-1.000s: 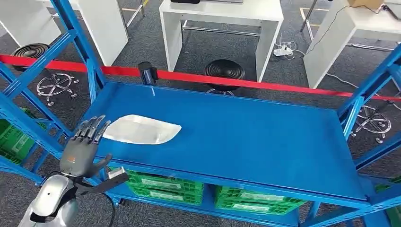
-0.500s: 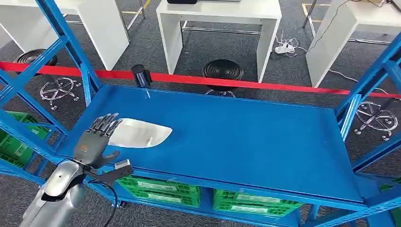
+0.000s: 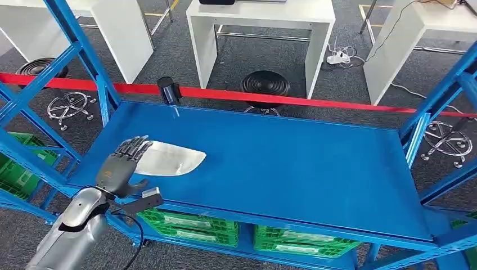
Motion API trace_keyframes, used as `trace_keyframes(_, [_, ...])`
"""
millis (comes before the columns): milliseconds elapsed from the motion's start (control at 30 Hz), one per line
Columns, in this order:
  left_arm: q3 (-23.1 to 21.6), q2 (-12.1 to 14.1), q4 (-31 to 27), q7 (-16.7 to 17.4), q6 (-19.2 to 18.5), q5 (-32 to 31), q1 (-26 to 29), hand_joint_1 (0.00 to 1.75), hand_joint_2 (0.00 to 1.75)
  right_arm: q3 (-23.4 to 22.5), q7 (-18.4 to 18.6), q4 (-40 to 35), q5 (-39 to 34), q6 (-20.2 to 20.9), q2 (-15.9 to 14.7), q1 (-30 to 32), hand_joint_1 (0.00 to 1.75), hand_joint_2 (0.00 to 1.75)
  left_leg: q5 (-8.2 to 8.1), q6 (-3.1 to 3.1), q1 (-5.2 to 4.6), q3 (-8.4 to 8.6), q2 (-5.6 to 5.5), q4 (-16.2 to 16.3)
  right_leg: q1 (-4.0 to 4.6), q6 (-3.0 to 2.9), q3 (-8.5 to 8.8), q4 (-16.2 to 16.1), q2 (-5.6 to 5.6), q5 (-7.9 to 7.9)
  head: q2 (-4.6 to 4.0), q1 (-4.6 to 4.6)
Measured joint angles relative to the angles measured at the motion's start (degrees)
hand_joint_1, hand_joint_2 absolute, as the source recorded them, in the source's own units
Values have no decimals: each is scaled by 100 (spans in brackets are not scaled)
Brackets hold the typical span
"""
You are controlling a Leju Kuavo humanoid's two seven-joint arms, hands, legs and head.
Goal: Take the parts from the cabinet and place them on the table.
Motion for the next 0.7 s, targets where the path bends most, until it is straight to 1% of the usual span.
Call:
trace_keyframes(33, [-22,0,24,-2,0,16,-16,0,175,-2,-2,0,-5,0,0,0,0,175,0,0,0,0,0,0,0,0,0,-1,0,0,0,0])
trace_keyframes(67, [-33,0,42,-13,0,24,-29,0,175,-4,-13,0,-13,0,0,3,0,0,0,0,0,1,0,0,0,0,0,-1,1,0,0,0])
trace_keyframes(700, [-263,0,319,-13,20,184,-91,0,175,-48,2,0,-55,7,0,32,0,0,-1,1,0,3,0,0,0,0,4,-1,0,0,0,0])
